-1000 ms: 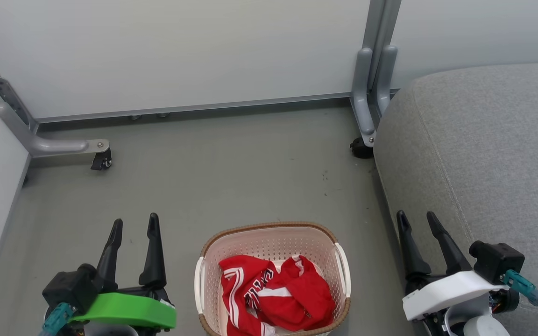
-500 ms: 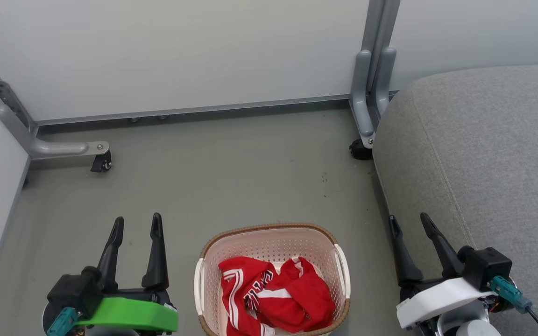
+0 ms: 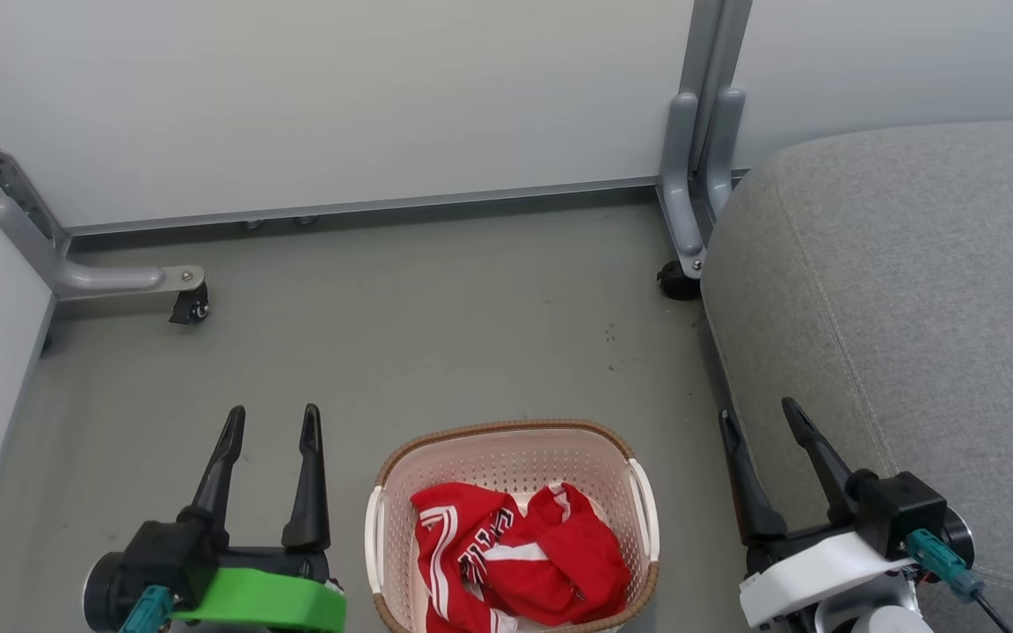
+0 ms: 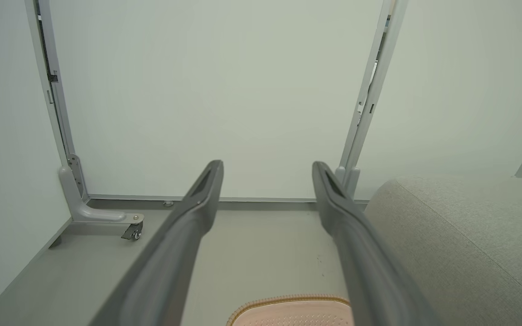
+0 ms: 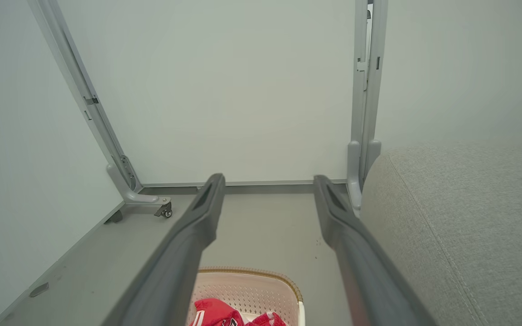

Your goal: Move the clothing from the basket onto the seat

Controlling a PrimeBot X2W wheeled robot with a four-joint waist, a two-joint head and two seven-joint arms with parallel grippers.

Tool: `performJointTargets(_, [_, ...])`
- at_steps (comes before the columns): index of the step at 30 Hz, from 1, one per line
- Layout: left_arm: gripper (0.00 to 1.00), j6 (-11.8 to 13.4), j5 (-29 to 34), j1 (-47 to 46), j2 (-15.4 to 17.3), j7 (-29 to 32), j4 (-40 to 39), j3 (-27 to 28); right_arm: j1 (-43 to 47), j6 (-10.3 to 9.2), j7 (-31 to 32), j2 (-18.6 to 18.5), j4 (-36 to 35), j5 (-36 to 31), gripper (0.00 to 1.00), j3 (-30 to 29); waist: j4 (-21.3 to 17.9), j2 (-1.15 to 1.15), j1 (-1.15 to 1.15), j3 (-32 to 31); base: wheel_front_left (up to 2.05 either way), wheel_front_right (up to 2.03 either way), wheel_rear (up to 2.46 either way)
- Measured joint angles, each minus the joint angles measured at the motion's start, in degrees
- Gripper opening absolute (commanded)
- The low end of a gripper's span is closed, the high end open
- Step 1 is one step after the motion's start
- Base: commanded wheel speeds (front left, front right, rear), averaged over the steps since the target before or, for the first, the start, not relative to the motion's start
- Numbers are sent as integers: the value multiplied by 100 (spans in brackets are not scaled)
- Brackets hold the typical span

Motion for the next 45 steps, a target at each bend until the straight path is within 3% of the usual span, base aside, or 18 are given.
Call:
performJointTargets(11, [100, 0, 404, 22, 3, -99, -11, -87, 6, 0, -109, -3, -27, -381, 100, 51, 1, 0, 0, -3, 0, 0, 0])
performJointTargets(31, [100, 7, 341, 46, 4, -114, 155, -77, 9, 1, -110, -4, 2, -363, 100, 132, -48, 0, 0, 55, 0, 0, 0])
performJointTargets(38, [100, -1, 334, -24, 5, -116, 254, -109, -112, 1, -110, -3, 22, -363, 100, 63, -100, 0, 0, 336, 0, 0, 0])
performJointTargets(45, [100, -75, 369, -716, 5, -116, 368, -227, -679, 1, -110, -7, -144, -437, 100, -224, -126, 0, 0, 1034, 0, 0, 0])
